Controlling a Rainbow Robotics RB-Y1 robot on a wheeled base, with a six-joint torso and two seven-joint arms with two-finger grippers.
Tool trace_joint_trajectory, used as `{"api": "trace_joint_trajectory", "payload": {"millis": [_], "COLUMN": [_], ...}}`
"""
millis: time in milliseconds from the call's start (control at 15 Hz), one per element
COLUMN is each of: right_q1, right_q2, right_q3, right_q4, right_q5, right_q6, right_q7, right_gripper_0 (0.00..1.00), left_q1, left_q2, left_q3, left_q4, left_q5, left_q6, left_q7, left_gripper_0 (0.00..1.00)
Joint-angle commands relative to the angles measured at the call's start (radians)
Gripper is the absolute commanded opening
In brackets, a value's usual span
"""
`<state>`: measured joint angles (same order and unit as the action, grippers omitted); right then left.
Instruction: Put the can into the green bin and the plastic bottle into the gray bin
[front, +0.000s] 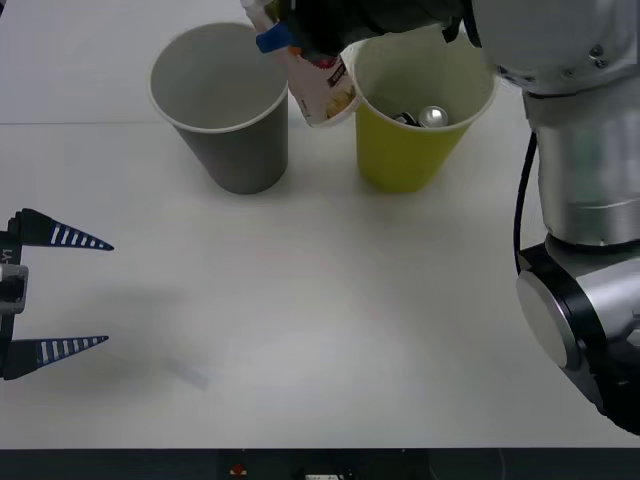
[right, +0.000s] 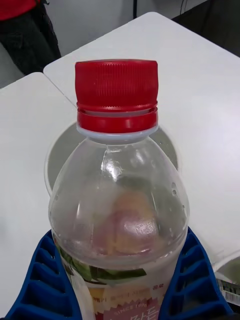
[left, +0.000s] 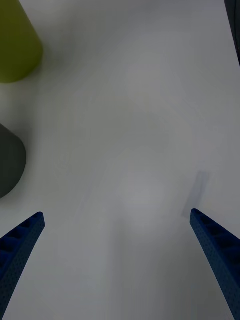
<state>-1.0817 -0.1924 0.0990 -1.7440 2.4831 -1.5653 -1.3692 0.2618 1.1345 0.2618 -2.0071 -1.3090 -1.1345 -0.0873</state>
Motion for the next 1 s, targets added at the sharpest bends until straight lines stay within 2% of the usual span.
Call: {"api": "trace_joint_trajectory", "payload": {"millis": [67, 400, 733, 1000], "right_q1": [-0.127, -0.31, -0.425, -0.506], "right_q2": [0.034, 0.076, 0.117, 0.142], "right_q3": [0.013, 0.014, 0.034, 0.108], "right_q4": [0.205, 0.534, 0.791, 0.966], "right_q5": [0.011, -0.003, -0.023, -0.059], "right_q6": [0.091, 0.33, 0.442, 0.567], "right_q7": [0.009, 0.047, 0.085, 0.087], "right_gripper_0": [0.0, 0.0, 0.0, 0.0], "left_q1": [0.0, 0.0, 0.0, 0.0], "left_q2": [0.0, 0.0, 0.0, 0.0], "left_q3": [0.0, 0.0, 0.0, 0.0], "left_q4": [0.0, 0.0, 0.0, 0.0], "left_q5": [0.0, 0.0, 0.0, 0.0], "left_q6": [0.0, 0.0, 0.0, 0.0], "left_q7": [0.0, 0.0, 0.0, 0.0], "left_gripper_0": [1.0, 1.0, 1.0, 1.0]}}
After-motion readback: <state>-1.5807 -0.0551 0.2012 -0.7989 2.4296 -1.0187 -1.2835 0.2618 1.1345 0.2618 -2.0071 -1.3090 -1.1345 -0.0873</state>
